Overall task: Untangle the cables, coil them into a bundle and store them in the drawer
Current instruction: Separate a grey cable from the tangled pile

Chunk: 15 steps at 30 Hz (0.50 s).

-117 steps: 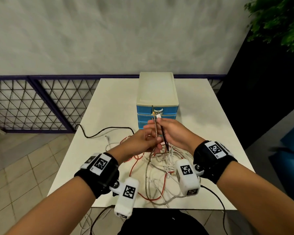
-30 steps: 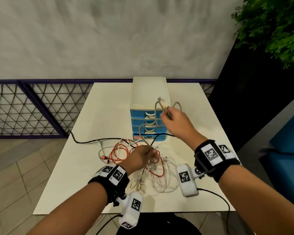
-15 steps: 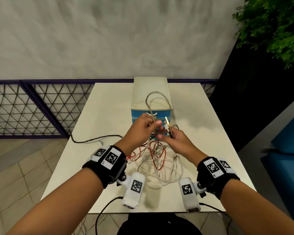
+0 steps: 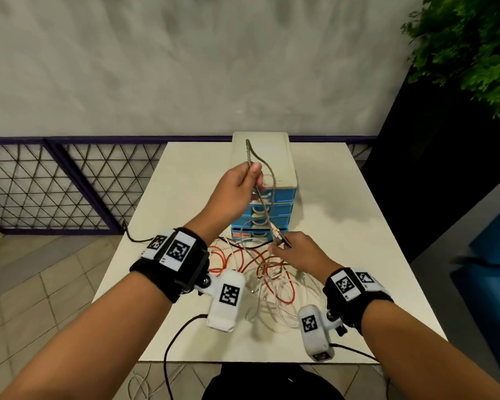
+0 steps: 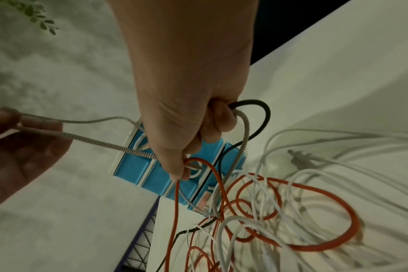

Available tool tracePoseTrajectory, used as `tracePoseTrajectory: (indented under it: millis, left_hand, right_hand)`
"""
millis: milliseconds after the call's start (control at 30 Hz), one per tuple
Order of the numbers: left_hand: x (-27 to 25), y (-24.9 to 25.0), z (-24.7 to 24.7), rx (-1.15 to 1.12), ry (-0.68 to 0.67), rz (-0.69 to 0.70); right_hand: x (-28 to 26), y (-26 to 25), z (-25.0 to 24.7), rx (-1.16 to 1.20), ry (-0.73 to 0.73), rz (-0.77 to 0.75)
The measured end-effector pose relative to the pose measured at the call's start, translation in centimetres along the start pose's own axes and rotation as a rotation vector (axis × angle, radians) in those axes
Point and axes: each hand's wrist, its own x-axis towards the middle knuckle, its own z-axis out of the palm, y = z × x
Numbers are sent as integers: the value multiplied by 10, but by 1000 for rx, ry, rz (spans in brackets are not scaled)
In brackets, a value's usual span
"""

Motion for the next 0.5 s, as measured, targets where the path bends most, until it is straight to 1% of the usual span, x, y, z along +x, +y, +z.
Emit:
tracePoseTrajectory:
  millis: [67,100,167,233,300,367,400,433,500]
  left_hand:
    - [-4,-6,-3,-47,-17,-35]
    - [-6,-10,-4,-24,-10,-39]
    - [-9,-20,-10,59,43,-45]
    - [-9,-31,-21,176,106,-58]
    - [-8,-46,-37,388,170,-22]
    - [-6,-61,-57,691,273,39]
    - [-6,-65,-67,812,322,29]
    - [-5,-68,-77,893,352,-22]
    - [-2,-71,-96,938,361,-200]
  right_hand:
    - [2,-1,-2,-24,3,-15]
    - [2,0,-3,7,10,-25]
    - [1,1,-7,161,40,-28]
    - [0,2,-13,271,88,8]
    - [1,6,-19,264,191,46]
    - [2,7,-28,292,345,80]
    - [2,7,-33,324,421,89]
    - [2,6,-39,355,488,93]
    - [3,6,-48,394,586,88]
